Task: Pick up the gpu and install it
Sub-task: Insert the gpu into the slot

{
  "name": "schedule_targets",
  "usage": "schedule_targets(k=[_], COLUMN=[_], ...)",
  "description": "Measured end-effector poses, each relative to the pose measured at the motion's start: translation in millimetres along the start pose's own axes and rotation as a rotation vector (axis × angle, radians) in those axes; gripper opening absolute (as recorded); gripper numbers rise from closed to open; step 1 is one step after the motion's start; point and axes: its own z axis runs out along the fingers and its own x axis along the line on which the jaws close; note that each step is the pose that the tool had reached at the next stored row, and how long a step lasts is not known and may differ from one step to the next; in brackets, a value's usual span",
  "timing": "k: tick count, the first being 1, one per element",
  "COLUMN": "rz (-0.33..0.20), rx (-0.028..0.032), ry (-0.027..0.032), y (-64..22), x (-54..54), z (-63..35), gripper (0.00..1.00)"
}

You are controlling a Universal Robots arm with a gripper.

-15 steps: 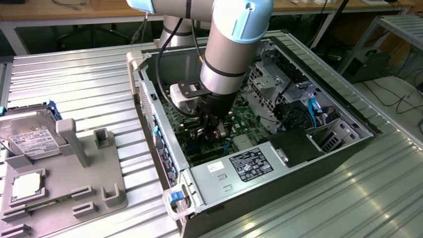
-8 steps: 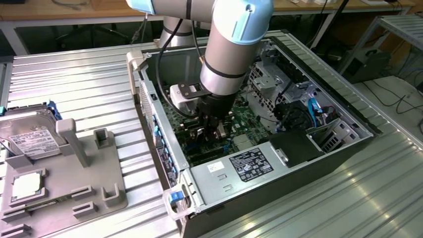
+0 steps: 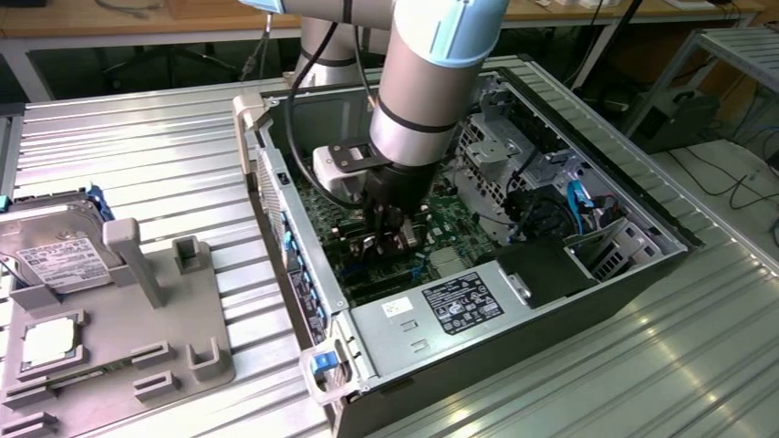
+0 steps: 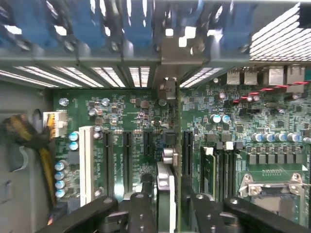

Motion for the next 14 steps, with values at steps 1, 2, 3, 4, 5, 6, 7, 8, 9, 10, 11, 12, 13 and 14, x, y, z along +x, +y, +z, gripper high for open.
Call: schedule_targets(k=[1, 2, 3, 4, 5, 6, 7, 8, 9, 10, 11, 12, 13, 14], rz=[0.000, 0.000, 0.000, 0.000, 0.000, 0.000, 0.000, 0.000, -0.001, -0.001, -0.001, -0.001, -0.001, -0.001], rx=[0.0015, 0.0026, 0.0036, 0.0047, 0.0055, 0.0063, 0.0079, 0.0090, 0.0101, 0.0112, 0.0113, 0.0113, 0.0114, 0.0115], ry=[0.0001, 0.0002, -0.0001, 0.0000, 0.0000, 0.0000, -0.0001, 0.0000, 0.0000, 0.0000, -0.0001, 0.0000, -0.0002, -0.0003], y=[0.1, 0.2, 0.3, 0.4, 0.5, 0.6, 0.7, 0.9, 1.0, 1.0, 1.1, 1.2, 1.1, 1.1], x=[-0.2, -0.3, -0.4, -0.5, -0.7, -0.8, -1.1, -1.3, -1.5, -1.6, -1.7, -1.7, -1.7, -1.8], z=[-3.4, -6.2, -8.6, -11.1, -13.5, -15.6, -19.8, -22.6, -25.2, -27.8, -28.7, -29.7, -29.8, -29.7], gripper=[0.35, 0.35, 0.35, 0.35, 0.35, 0.35, 0.35, 0.35, 0.35, 0.35, 0.35, 0.34, 0.34, 0.27])
